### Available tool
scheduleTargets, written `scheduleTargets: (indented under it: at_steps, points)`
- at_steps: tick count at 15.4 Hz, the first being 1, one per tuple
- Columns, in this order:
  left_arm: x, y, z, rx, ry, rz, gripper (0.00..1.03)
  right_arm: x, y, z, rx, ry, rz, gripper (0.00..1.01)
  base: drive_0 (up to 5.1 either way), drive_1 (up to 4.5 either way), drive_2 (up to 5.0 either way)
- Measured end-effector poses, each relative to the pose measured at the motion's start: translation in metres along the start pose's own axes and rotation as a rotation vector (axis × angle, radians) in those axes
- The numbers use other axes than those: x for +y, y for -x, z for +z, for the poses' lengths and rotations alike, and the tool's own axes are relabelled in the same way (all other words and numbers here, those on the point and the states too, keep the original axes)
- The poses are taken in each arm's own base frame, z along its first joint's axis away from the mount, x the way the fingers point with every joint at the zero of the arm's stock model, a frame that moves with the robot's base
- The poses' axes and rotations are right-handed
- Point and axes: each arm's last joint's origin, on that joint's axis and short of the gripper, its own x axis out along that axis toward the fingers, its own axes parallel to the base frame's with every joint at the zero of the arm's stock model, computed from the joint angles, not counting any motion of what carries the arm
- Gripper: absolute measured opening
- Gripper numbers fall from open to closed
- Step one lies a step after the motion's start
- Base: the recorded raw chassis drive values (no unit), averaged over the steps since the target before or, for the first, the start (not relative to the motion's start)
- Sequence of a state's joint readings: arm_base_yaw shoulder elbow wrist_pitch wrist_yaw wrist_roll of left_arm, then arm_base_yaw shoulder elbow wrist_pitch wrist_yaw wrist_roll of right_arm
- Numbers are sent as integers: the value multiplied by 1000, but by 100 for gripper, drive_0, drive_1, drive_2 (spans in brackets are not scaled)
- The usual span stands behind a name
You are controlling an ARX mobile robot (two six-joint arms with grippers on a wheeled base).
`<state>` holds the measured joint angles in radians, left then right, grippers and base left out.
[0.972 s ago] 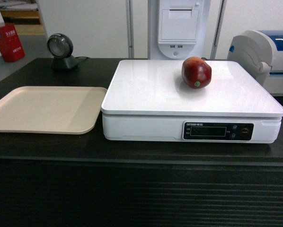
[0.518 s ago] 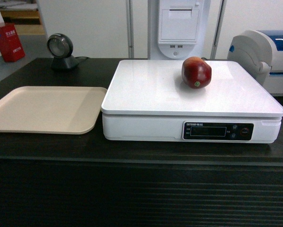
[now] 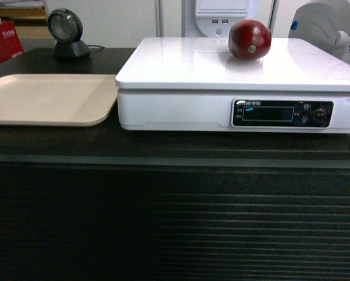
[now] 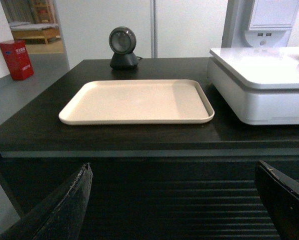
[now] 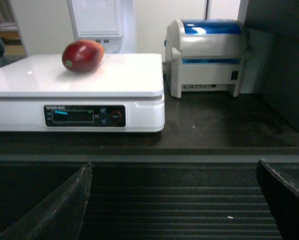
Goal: Place dark red mango on scale at checkout
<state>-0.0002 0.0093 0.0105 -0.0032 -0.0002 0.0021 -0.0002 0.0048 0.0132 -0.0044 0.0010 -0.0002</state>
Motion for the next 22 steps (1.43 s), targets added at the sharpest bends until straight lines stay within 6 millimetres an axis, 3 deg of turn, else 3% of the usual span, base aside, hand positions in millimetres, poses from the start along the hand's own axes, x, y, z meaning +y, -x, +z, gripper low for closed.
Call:
scheduleTargets:
  at_steps: [22]
  points:
    - [0, 0, 0, 3, 2, 0, 98, 0, 0, 0, 1, 0, 1, 98, 0, 0, 0]
